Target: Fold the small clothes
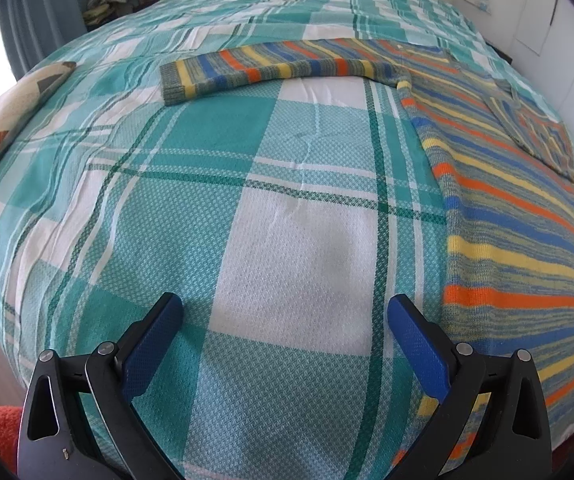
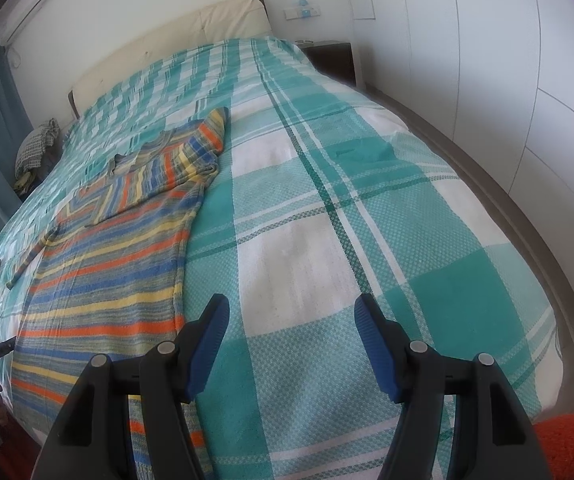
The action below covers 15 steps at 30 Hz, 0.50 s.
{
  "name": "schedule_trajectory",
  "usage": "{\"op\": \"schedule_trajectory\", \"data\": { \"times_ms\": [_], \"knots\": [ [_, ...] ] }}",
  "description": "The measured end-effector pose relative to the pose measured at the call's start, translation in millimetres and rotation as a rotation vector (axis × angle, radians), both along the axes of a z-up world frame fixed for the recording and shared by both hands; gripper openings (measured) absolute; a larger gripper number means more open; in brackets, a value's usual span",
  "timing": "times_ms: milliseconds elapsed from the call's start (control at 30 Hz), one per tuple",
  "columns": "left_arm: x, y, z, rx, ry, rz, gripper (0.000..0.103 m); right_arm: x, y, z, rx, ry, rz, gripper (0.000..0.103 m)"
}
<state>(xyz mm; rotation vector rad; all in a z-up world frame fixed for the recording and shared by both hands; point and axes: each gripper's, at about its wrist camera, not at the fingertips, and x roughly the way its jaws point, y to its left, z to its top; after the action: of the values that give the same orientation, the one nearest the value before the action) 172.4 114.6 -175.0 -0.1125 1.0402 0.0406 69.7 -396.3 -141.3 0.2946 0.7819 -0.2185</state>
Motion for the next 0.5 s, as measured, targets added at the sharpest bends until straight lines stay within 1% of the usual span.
{"op": "schedule_trajectory", "data": {
  "times_ms": [33,67,100,133,200,267,300,367,433,467,500],
  "knots": [
    [-2,10,8,-0.094,-0.016,0.009,0.102,0,0,0,-0.001,0.001,-0.001,0.065],
    [-2,22,18,-0.196,-0.047,0.022,0.102,-1,0,1,-0.002,0.0,-0.003,0.065],
    [0,37,27,-0.281,-0.079,0.044,0.102,-2,1,1,-0.002,-0.003,-0.003,0.065],
    [5,52,36,-0.339,-0.107,0.08,0.102,-2,1,2,-0.002,-0.005,-0.004,0.065],
    [24,86,50,-0.405,-0.136,0.162,0.102,-1,1,2,0.0,-0.002,0.001,0.065],
    [55,113,58,-0.436,-0.132,0.223,0.102,2,2,0,0.002,0.007,0.013,0.065],
    [72,121,60,-0.44,-0.125,0.229,0.102,4,2,-1,0.004,0.012,0.019,0.065],
    [107,133,57,-0.41,-0.093,0.252,0.102,7,4,-4,0.007,0.018,0.029,0.065],
    [136,139,45,-0.376,-0.048,0.304,0.101,9,6,-5,0.007,0.024,0.038,0.065],
    [148,141,38,-0.355,-0.031,0.329,0.098,9,7,-5,0.005,0.027,0.043,0.065],
    [158,140,29,-0.322,-0.013,0.351,0.087,10,8,-6,0.001,0.03,0.047,0.065]
  ]
}}
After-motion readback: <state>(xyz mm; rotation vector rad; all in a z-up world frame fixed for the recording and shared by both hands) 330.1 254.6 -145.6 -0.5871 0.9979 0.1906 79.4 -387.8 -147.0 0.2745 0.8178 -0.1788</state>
